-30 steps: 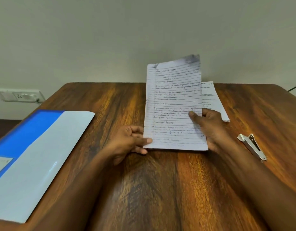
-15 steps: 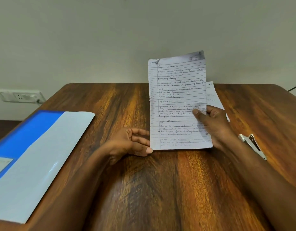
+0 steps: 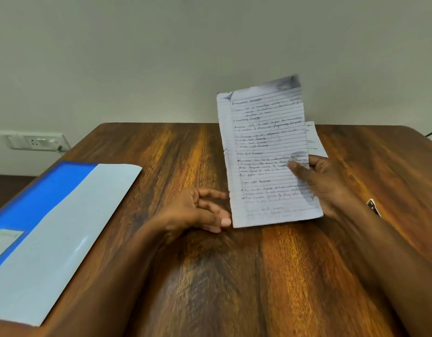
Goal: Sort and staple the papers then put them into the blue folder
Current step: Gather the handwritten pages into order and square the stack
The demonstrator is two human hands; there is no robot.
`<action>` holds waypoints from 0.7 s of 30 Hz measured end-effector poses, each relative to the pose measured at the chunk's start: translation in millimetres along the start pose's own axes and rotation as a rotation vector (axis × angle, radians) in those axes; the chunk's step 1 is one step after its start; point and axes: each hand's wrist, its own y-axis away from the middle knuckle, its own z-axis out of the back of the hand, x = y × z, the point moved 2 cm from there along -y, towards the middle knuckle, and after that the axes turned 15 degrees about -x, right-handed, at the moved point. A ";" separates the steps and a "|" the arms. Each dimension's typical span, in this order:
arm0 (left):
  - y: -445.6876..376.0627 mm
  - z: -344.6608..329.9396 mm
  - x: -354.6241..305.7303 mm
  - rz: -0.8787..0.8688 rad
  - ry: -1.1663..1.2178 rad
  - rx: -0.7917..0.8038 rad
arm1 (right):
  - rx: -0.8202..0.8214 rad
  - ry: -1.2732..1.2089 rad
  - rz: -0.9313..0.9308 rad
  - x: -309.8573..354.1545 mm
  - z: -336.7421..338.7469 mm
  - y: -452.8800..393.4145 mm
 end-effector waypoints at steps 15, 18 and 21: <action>-9.6 12.0 -2.8 -0.092 0.127 -0.241 | 0.260 0.070 -0.137 2.9 -12.8 16.5; -7.5 8.3 -3.3 -0.039 0.069 -0.142 | 0.183 0.020 -0.126 6.8 -10.4 12.5; -3.2 3.4 -1.0 0.007 0.030 -0.069 | 0.110 0.033 -0.083 5.0 -12.3 13.8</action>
